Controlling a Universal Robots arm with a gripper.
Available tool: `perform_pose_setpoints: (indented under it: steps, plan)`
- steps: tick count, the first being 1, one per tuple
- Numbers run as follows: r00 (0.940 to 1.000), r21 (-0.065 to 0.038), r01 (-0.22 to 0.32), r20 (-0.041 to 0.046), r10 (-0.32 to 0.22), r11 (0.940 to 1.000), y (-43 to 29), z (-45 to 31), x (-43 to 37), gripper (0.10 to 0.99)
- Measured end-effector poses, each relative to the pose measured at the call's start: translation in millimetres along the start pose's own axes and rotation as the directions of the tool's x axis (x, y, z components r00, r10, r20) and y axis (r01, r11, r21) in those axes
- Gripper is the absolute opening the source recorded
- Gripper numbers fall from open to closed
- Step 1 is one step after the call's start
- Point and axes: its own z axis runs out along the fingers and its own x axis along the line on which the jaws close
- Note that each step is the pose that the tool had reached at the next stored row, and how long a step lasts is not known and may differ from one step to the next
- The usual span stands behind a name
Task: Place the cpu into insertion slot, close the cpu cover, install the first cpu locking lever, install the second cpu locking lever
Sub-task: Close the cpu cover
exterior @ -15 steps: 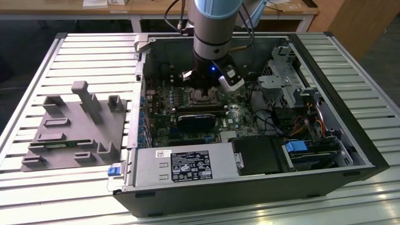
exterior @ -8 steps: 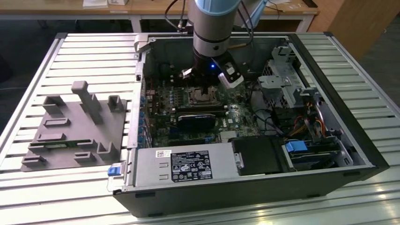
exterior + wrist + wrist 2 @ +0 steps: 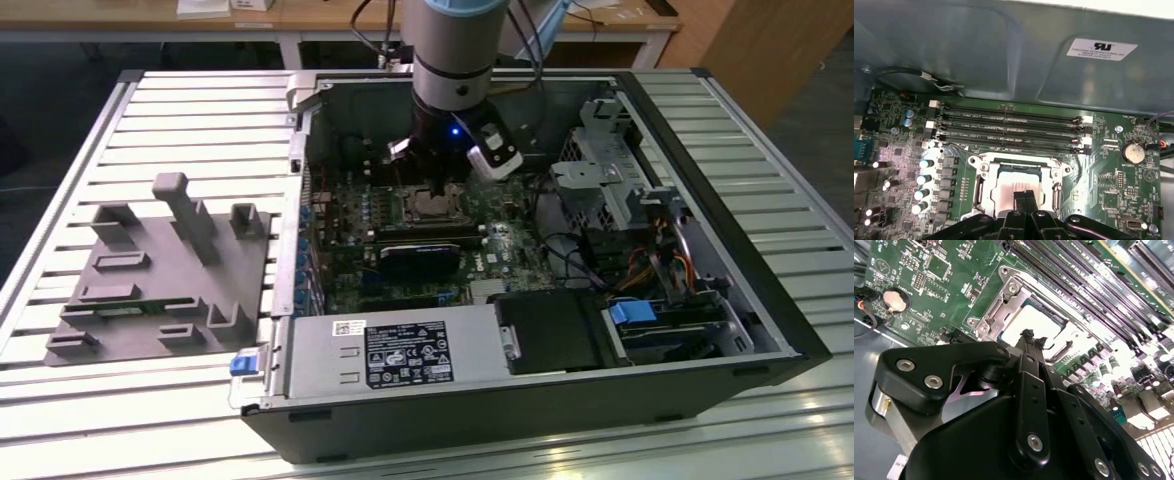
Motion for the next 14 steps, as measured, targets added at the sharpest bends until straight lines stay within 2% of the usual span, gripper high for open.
perform_pose_setpoints:
  steps: [5,14]
  plan:
    - [1.0,0.032,0.001,-0.0026,-0.001,0.9995,0.7,-3.9,-0.3,0.106]
    - [1.0,0.038,0.001,-0.003,-0.001,0.9993,0.7,-3.9,-0.3,0.106]
